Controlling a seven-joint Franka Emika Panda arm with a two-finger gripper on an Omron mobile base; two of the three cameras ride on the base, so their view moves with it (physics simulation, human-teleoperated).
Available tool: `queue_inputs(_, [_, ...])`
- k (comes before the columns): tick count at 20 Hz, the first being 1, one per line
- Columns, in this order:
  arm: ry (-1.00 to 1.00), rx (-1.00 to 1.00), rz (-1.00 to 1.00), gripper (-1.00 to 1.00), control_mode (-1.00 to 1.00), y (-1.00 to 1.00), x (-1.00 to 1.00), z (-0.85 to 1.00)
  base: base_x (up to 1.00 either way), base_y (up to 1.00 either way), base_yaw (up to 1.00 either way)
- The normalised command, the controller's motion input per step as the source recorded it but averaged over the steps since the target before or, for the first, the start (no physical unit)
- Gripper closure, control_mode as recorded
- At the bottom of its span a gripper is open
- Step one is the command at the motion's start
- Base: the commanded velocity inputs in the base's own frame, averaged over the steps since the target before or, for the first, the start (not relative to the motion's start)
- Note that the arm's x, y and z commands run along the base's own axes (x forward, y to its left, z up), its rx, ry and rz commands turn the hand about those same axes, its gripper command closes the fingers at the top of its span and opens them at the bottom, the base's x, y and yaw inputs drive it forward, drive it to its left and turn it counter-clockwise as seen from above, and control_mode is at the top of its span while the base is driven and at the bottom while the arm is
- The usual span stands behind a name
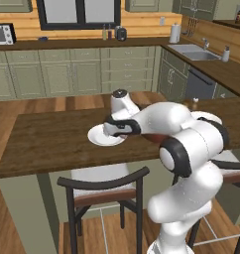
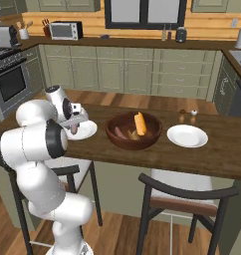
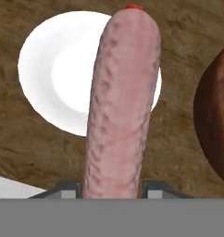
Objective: Place one bun and one sausage from the bowl on each plate.
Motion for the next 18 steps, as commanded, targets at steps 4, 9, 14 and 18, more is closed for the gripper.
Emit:
queue_inputs(4, [0.12,-0.07,0.06,1.00,-1.00,0.19,0.59,-0.53,0.00,0.00,0.00])
queue_inputs(9, [0.00,-0.05,0.04,1.00,-1.00,0.01,0.68,-0.58,0.00,0.00,0.00])
queue_inputs(14, [0.00,-0.03,0.02,1.00,-1.00,0.02,0.27,-0.55,0.00,0.00,0.00])
queue_inputs(18, [0.00,0.00,0.02,-1.00,-1.00,-0.02,0.10,-0.14,0.00,0.00,0.00])
